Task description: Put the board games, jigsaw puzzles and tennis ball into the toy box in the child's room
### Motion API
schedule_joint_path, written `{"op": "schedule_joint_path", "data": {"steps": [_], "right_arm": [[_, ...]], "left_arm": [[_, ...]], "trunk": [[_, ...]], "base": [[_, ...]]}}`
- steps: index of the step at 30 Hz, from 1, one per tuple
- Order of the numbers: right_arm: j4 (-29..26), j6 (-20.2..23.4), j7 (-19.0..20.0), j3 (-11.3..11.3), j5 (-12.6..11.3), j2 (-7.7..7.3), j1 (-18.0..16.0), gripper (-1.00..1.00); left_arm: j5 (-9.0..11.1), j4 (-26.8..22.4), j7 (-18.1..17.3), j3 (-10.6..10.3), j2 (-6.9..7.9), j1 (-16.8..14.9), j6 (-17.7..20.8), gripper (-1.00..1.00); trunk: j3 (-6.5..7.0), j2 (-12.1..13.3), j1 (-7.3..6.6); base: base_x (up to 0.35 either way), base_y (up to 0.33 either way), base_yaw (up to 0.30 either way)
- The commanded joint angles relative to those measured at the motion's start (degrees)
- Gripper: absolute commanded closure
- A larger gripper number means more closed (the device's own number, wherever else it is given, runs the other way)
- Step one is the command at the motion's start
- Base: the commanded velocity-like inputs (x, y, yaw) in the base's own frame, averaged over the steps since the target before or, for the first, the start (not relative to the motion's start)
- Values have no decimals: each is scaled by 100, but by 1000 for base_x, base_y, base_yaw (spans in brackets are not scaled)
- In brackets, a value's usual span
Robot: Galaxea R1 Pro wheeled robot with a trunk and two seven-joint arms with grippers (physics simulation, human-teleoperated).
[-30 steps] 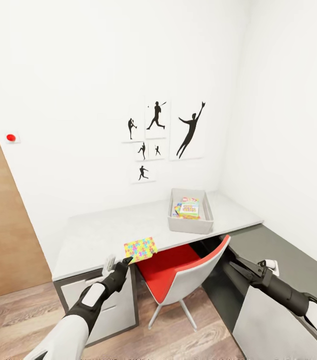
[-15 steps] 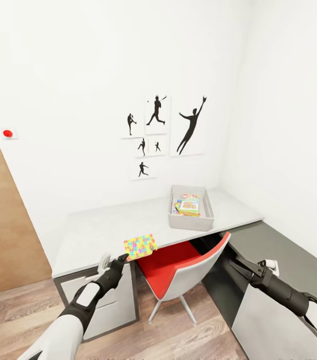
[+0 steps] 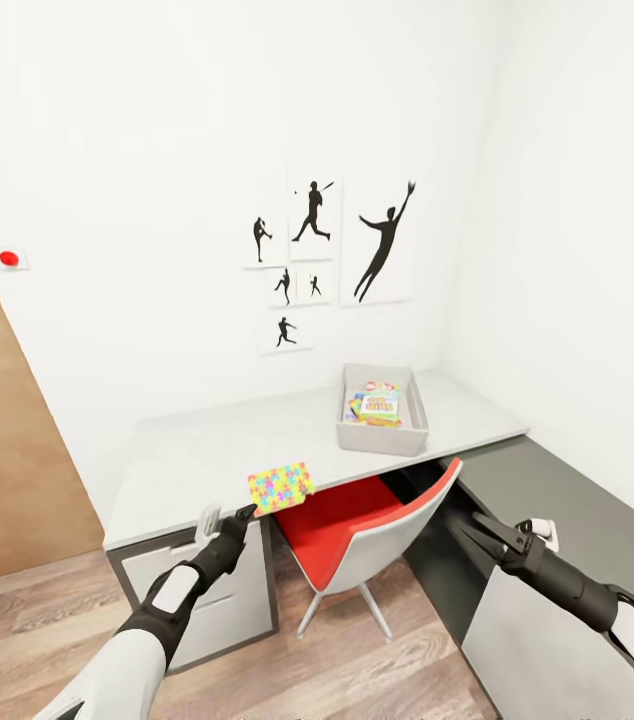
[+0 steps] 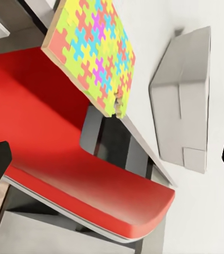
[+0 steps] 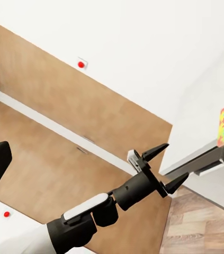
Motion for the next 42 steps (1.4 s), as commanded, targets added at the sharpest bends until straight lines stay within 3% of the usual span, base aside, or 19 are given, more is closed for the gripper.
{"op": "schedule_joint_path", "data": {"steps": [1, 42], "right_arm": [[2, 42, -3, 16, -54, -7, -7, -100], [2, 42, 10, 16, -55, -8, -6, -100]], "left_arm": [[36, -6, -11, 38, -5, -6, 43, -100], [1, -6, -31, 37, -1, -6, -91, -100]], "trunk": [[-22, -12, 3], [-398, -12, 3]], "base": [[0, 0, 0], [22, 0, 0]]}}
